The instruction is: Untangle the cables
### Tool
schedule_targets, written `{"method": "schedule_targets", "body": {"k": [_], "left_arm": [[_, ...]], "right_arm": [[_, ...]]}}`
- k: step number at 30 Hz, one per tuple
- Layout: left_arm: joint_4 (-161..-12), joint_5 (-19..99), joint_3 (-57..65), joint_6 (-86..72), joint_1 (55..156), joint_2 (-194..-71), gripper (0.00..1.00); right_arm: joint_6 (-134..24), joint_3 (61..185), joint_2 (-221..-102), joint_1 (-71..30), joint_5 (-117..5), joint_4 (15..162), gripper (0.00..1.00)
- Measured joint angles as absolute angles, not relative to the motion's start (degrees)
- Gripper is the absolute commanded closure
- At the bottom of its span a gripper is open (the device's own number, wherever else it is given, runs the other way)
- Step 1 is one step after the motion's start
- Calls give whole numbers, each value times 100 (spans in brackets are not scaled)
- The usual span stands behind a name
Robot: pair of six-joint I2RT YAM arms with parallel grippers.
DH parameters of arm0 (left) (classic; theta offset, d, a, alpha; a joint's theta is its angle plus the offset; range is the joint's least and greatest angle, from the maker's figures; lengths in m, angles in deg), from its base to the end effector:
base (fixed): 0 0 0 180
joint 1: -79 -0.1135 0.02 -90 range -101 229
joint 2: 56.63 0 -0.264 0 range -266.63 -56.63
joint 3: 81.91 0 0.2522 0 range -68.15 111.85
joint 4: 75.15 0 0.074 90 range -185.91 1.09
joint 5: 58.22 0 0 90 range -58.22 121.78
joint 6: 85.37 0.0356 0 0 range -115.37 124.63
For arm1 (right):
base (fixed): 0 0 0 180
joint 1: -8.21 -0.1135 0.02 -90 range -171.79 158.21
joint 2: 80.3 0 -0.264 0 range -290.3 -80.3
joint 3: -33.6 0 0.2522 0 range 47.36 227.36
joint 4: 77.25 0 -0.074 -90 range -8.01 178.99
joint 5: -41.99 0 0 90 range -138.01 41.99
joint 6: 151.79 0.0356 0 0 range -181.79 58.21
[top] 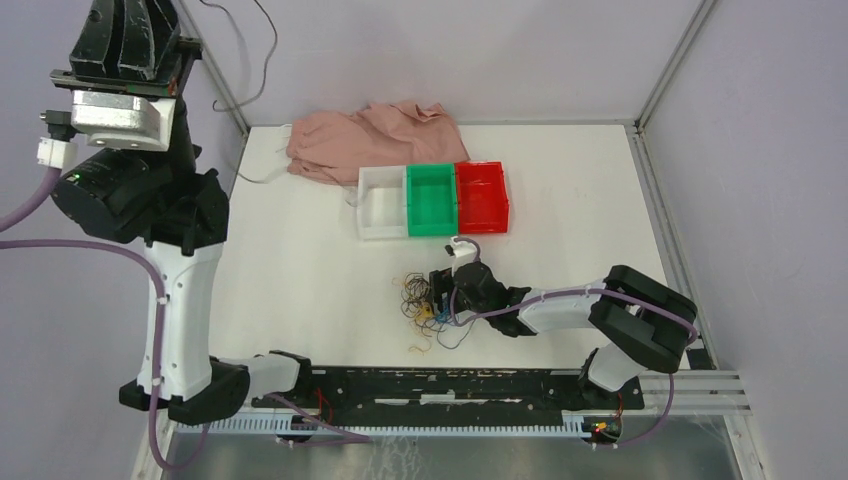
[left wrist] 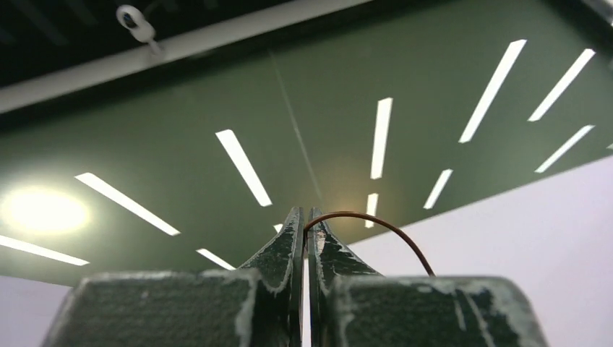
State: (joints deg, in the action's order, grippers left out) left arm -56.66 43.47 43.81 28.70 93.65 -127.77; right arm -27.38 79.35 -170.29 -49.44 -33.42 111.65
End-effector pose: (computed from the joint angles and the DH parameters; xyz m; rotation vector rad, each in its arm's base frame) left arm 0.1070 -0.0354 0.6730 0.2889 0.2108 0.1325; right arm 0.1623 0.2394 0.1388 -0.3049 2.2159 0.6318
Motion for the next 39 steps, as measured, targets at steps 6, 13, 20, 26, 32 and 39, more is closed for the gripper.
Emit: {"method": "schedule_targets", "body": {"k": [6, 13, 20, 26, 32, 39], "left_arm": [[-4834, 3835, 5164, 3563, 9365, -13371, 96], [-5760, 4167, 4648, 3532, 9365, -12696, 93], [-6508, 5068, 2945, 3137, 9365, -11592, 94], [-7161, 5818, 1844, 2464, 9365, -11144, 91], [-7579, 6834, 1085, 1644, 9365, -10919, 91], [-7675, 7179, 910, 1327, 9365, -10914, 93]], "right_arm": [[-2735, 7935, -17014, -4944, -3226, 11127, 17], [-2875, 7918, -16426, -4944, -3226, 10550, 10], [-3319, 8637, -15338, -4942, -3285, 9514, 2], [-3778, 9605, -14951, -4942, -3674, 8955, 2], [-3988, 10261, -15016, -4942, -4321, 8754, 3], [-4016, 10202, -15045, -4942, -4402, 8675, 2]]}}
